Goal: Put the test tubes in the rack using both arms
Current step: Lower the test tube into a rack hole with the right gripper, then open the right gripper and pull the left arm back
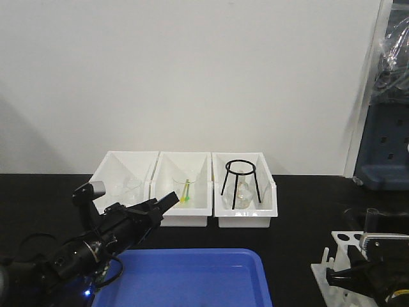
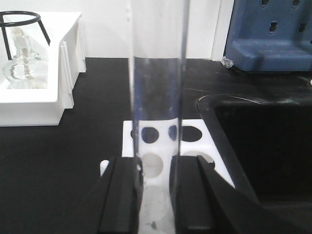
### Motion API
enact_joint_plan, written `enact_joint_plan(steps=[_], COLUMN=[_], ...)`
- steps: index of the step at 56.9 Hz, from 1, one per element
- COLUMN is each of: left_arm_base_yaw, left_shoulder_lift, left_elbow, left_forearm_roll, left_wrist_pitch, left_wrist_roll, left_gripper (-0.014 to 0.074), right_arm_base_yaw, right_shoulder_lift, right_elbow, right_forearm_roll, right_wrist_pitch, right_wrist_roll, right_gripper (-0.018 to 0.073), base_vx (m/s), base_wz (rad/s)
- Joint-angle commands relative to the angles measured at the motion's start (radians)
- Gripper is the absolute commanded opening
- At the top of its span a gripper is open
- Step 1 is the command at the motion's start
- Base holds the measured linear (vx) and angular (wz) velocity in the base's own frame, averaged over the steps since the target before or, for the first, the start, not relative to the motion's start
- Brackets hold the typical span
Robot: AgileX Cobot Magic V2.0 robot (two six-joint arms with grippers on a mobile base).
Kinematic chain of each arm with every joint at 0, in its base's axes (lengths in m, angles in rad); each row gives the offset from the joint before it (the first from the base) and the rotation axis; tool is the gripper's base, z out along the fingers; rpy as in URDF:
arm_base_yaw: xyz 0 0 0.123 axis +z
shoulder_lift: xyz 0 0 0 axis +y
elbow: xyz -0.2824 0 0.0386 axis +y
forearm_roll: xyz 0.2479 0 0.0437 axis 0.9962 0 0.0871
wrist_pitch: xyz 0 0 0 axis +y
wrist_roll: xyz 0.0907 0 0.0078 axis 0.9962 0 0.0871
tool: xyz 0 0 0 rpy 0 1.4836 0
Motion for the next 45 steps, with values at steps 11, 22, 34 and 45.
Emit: enact_joint_plan(steps=[11, 22, 34, 45], left_arm_base_yaw=[0.001, 0.001, 0.001, 0.008], left_shoulder_lift=[-0.049, -0.049, -0.049, -0.052], left_elbow=[-0.026, -0.026, -0.026, -0.026], left_forearm_roll=[-0.031, -0.031, -0.031, -0.03], left_wrist_pitch=[-0.073, -0.073, -0.073, -0.078], left_wrist_roll=[0.004, 0.004, 0.004, 0.089], left_gripper=[0.0536, 0.0536, 0.0536, 0.0535], right_arm_base_yaw=[-0.006, -0.006, -0.006, -0.006], right_shoulder_lift=[-0.037, -0.037, -0.045, -0.272], right_elbow=[-0.027, -0.027, -0.027, -0.058], right_forearm_roll=[-0.013, -0.013, -0.016, -0.054], right_wrist_pitch=[-0.088, -0.084, -0.082, 0.182], right_wrist_roll=[-0.008, -0.008, -0.008, -0.028], right_gripper=[0.0304, 0.0474, 0.0492, 0.0492], base_vx=[0.0, 0.0, 0.0, 0.0], base_wz=[0.0, 0.0, 0.0, 0.0])
